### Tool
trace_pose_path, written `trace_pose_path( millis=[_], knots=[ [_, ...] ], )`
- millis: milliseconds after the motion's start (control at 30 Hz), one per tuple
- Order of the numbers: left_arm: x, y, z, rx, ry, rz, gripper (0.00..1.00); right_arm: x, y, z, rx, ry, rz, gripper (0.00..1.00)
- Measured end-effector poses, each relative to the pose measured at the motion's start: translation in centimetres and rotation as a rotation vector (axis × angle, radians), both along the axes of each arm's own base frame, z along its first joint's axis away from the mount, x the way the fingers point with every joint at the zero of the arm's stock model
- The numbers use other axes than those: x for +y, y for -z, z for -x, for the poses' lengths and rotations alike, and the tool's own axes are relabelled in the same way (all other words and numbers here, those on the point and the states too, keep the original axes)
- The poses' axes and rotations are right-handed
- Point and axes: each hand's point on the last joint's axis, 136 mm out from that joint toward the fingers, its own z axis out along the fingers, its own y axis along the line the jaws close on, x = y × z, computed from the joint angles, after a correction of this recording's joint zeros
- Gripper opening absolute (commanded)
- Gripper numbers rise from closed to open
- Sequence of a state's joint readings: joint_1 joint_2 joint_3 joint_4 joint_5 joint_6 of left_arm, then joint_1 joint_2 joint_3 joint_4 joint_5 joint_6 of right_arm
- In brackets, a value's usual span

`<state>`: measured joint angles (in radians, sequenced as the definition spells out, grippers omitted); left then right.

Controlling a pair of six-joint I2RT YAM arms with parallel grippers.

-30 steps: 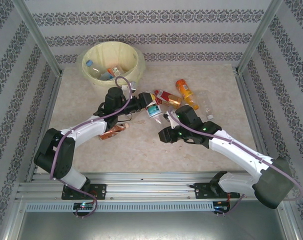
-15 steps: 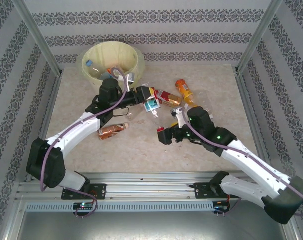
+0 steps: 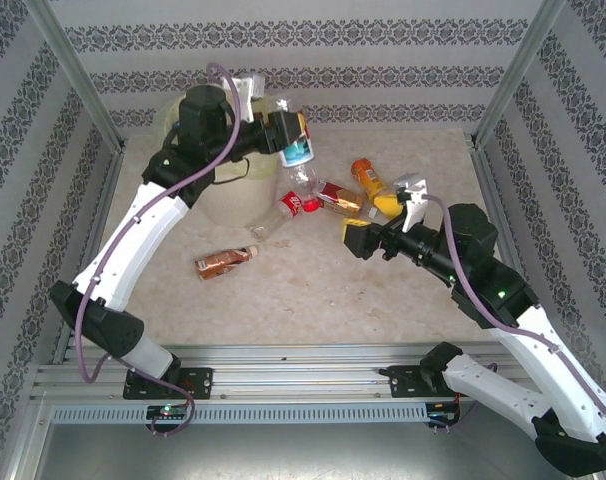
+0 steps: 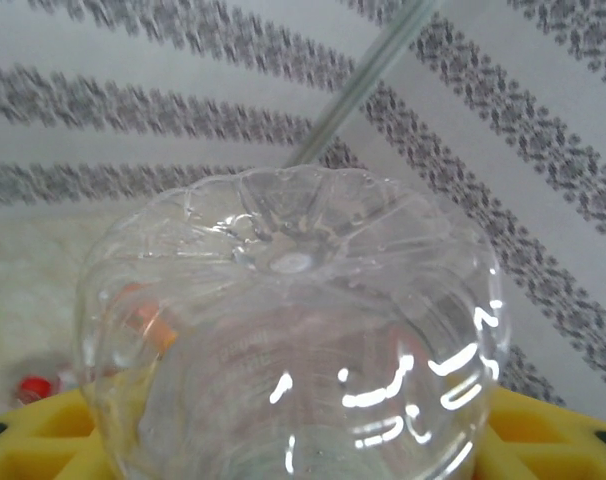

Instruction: Put the plastic bottles in the bin

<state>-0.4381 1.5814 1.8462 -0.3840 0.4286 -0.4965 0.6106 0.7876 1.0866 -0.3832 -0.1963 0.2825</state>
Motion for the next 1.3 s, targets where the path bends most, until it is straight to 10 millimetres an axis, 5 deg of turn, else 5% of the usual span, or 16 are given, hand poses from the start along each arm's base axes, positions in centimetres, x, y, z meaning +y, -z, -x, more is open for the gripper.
trace_pose_path(
  millis=[367,600,933,1300],
  knots=[
    [7.2,-6.2,-6.4,-0.105,-0.272,-0.047,0.6,-0.3,-0.4,-0.4,-0.024,0.024,0.023,0.98],
    [12.9,-6.3,-9.3,-0.123,-0.43,-0.064,0.6,-0.7,0.5,-0.3,0.005,0.037,0.05,0.98],
    [16.2,-3.8,-14.6,-0.161,-0.562,-0.092,0.6,-0.7,0.9,-0.5,0.021,0.045,0.055,0.98],
    [16.3,4.6,-20.5,-0.091,-0.606,-0.144,0.62,-0.7,2.1,-0.6,0.052,0.045,0.075,0.98]
  ],
)
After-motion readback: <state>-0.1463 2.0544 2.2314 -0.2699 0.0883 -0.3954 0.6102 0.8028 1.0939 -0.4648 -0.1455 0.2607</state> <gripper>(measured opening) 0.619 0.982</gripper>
